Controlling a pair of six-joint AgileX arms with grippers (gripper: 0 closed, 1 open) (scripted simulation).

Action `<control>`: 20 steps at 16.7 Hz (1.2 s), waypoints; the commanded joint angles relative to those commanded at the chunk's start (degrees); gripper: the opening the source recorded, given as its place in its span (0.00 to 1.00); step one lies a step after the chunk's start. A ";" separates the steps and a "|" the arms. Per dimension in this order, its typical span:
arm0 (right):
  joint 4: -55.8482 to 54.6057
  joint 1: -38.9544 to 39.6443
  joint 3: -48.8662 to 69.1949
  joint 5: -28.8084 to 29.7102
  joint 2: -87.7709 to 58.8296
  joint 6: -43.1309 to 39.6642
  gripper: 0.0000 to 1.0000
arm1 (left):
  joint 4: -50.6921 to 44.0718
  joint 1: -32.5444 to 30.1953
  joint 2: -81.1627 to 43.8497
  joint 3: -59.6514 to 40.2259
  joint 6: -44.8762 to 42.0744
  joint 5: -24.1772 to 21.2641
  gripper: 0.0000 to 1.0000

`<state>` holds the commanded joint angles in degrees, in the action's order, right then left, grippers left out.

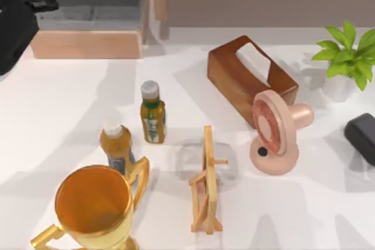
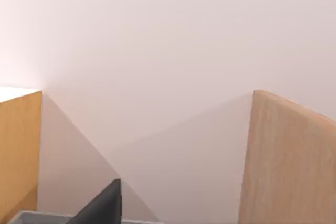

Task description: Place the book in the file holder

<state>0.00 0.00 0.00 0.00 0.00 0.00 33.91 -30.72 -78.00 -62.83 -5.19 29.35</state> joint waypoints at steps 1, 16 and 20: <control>0.00 0.00 0.00 0.00 0.00 0.00 1.00 | 1.72 -2.08 -6.70 -4.66 -0.20 1.72 1.00; 0.00 0.00 0.00 0.00 0.00 0.00 1.00 | 11.60 -14.79 -59.41 -37.29 -0.69 13.20 1.00; 0.00 0.00 0.00 0.00 0.00 0.00 1.00 | 11.48 -14.63 -59.34 -37.09 -0.72 13.22 1.00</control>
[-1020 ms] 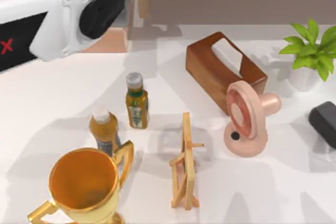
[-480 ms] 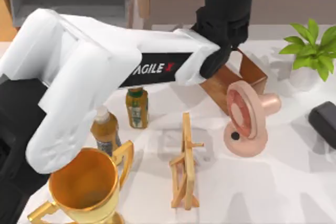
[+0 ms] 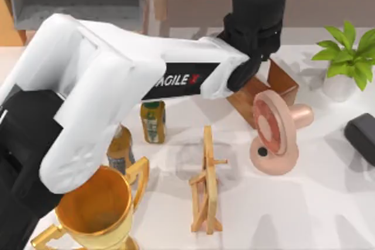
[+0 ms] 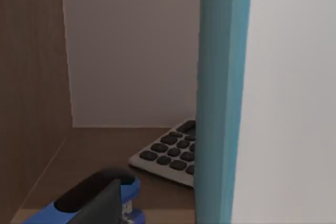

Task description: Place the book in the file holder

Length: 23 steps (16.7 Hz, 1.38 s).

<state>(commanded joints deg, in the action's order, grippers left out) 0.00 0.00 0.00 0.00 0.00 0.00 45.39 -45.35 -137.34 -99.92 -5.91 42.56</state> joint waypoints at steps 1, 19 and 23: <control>0.00 0.00 0.00 0.00 0.00 0.00 1.00 | -0.12 -0.46 0.08 -0.28 -0.12 0.42 1.00; 0.00 0.00 0.00 0.00 0.00 0.00 1.00 | -3.27 1.29 -3.15 -6.42 0.37 -1.48 0.70; 0.00 0.00 0.00 0.00 0.00 0.00 1.00 | -3.27 1.29 -3.15 -6.42 0.37 -1.48 0.40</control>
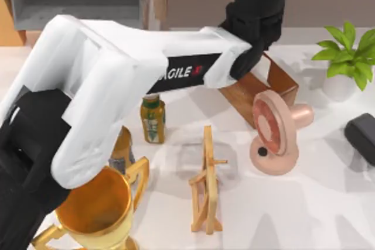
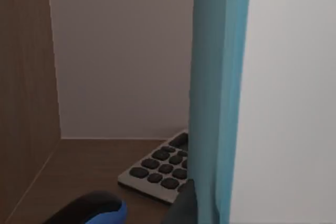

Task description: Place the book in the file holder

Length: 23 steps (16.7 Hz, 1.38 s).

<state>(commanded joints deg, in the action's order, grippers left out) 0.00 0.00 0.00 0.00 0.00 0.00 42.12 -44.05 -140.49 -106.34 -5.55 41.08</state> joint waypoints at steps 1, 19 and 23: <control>0.00 0.00 0.00 0.00 0.00 0.00 1.00 | 0.00 0.00 0.00 0.00 0.00 0.00 0.32; 0.00 0.00 0.00 0.00 0.00 0.00 1.00 | 4.42 -4.20 2.56 -3.36 1.58 3.48 0.00; 0.00 0.00 0.00 0.00 0.00 0.00 1.00 | 7.67 -7.22 5.15 -5.19 1.59 5.16 0.00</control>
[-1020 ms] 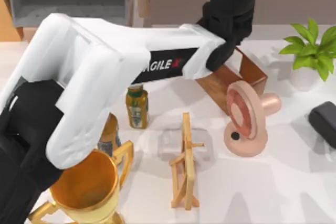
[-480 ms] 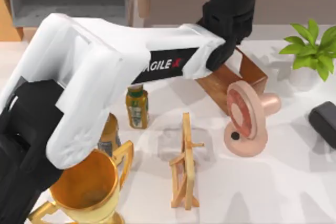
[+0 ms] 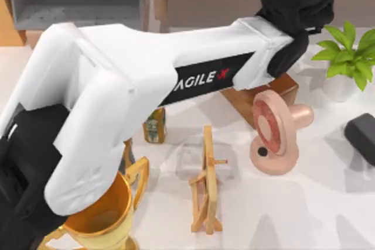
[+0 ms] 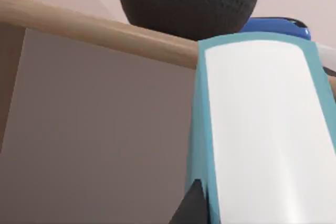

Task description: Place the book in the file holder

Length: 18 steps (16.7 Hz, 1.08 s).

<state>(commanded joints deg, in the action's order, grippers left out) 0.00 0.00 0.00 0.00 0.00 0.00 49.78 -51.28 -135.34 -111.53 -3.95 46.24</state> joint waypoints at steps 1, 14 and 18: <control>0.00 0.00 0.00 0.00 0.00 0.00 1.00 | -0.21 -0.05 0.41 -0.06 -0.36 -0.04 0.00; 0.00 0.00 0.00 0.00 0.00 0.00 1.00 | -9.94 5.94 -1.99 3.07 -1.71 -5.01 0.00; 0.00 0.00 0.00 0.00 0.00 0.00 1.00 | -10.45 5.99 -0.60 4.04 -2.74 -7.54 0.00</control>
<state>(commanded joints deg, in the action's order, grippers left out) 0.00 0.00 0.00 0.00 0.00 0.00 39.33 -45.28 -135.93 -107.49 -6.69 38.70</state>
